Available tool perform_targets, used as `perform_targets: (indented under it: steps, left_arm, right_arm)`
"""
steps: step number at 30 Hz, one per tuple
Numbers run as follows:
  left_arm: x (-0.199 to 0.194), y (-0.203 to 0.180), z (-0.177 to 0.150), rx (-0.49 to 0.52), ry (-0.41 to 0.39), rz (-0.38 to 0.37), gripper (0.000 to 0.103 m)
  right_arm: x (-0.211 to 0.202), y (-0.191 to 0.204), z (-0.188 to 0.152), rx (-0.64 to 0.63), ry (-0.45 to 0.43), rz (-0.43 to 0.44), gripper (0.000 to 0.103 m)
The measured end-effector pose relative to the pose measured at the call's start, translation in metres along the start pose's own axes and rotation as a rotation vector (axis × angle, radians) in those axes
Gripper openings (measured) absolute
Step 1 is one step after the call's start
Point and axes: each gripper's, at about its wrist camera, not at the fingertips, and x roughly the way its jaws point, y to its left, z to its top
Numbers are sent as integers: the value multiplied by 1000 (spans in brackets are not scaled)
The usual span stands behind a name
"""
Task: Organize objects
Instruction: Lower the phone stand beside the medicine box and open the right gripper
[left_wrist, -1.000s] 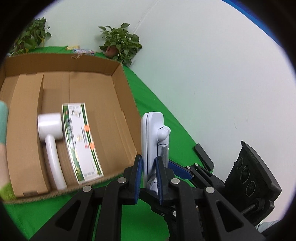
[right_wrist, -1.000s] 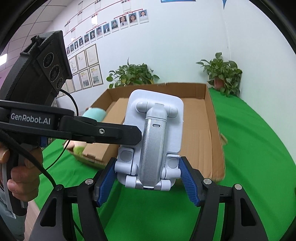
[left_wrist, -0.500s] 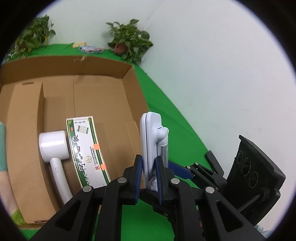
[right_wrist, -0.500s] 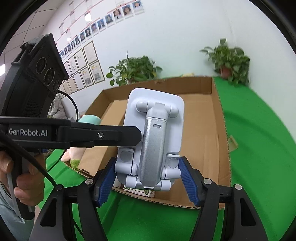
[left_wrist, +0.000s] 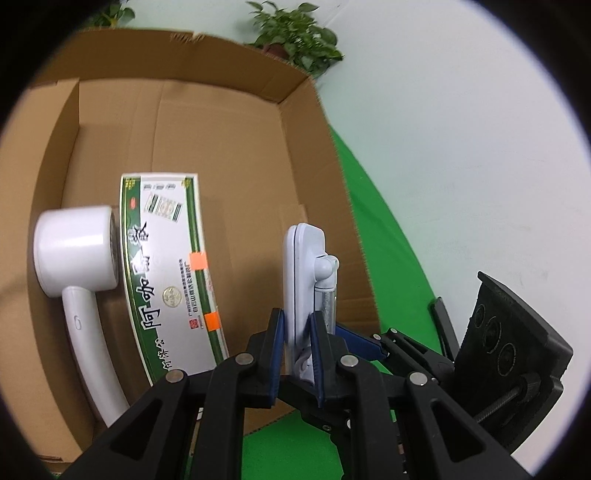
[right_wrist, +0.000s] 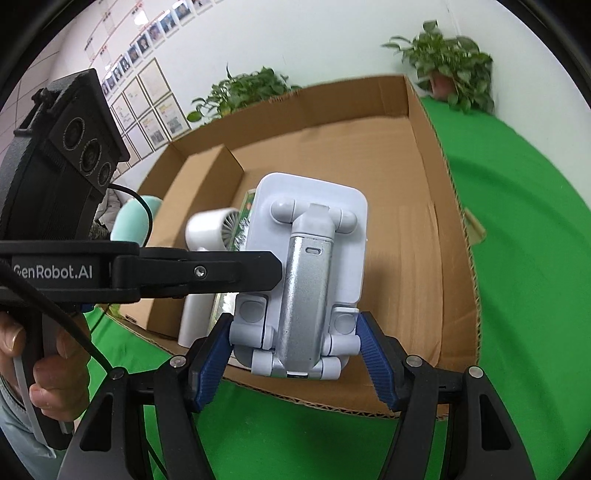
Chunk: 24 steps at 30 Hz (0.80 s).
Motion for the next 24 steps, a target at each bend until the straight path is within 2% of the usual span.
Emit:
perform_targets:
  steps: [11,16,24]
  left_arm:
    - [25,17,-1,-31,55,76,14]
    - [20,16,-1,2,52,149,11]
    - [-6,17,-7,21,14,145,11]
  right_arm:
    - [36,-5,-12,-4,113,-55,64]
    - [44,-2,-10,-14,140,-90,64]
    - [55,3,-9,-21,172,-130,65]
